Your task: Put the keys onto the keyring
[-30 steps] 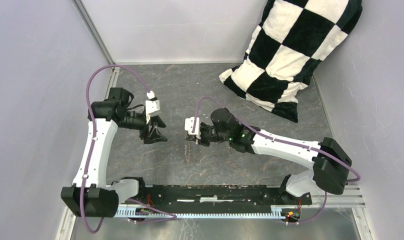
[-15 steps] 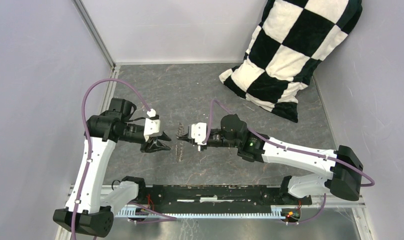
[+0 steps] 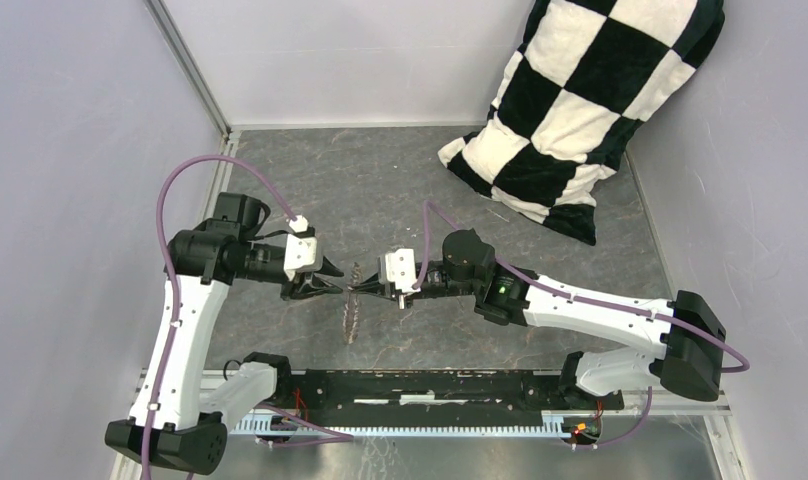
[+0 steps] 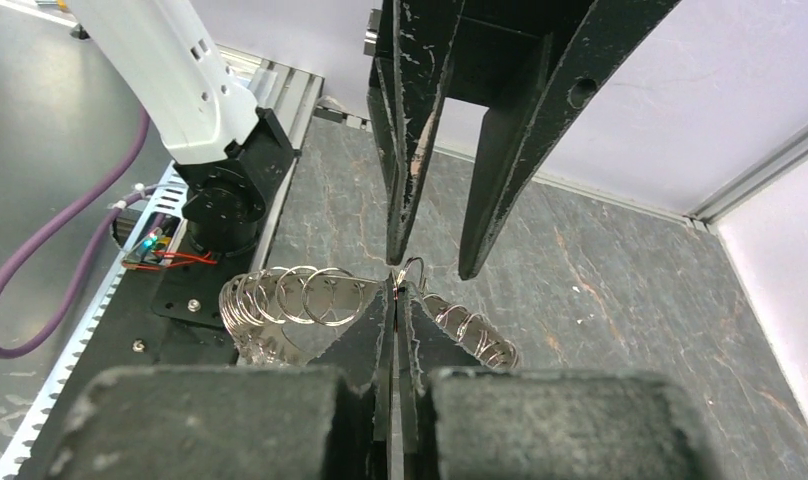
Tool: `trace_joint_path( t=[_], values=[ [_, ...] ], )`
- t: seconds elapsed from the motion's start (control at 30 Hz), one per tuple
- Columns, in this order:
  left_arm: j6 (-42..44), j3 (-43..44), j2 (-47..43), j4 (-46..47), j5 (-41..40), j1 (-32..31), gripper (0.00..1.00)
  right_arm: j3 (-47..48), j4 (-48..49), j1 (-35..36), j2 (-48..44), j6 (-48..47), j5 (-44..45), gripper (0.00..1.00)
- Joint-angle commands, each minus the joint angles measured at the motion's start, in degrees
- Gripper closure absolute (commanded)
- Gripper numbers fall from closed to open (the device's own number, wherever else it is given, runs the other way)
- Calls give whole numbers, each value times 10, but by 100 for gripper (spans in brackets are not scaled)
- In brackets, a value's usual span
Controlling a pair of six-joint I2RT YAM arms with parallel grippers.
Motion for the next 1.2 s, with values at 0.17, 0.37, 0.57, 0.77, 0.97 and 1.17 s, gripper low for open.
trace_joint_path(
  t=[0.17,0.37,0.57,0.77,0.97,1.17],
  values=[
    [38,24,-22,11,44,-9,63,31,57,2,6,28,-37,100],
    [45,16,-40,12,29,-12,80,35,74,2,11,44,-44,100],
    [62,9,-56,12,15,-14,91,44,84,2,16,59,-56,100],
    [62,10,-62,11,24,-14,91,53,85,2,23,72,-60,100],
    [20,8,-65,32,46,-14,98,65,81,2,31,87,-37,92],
    [-72,8,-70,95,51,-14,98,43,65,2,3,81,26,52]
  ],
)
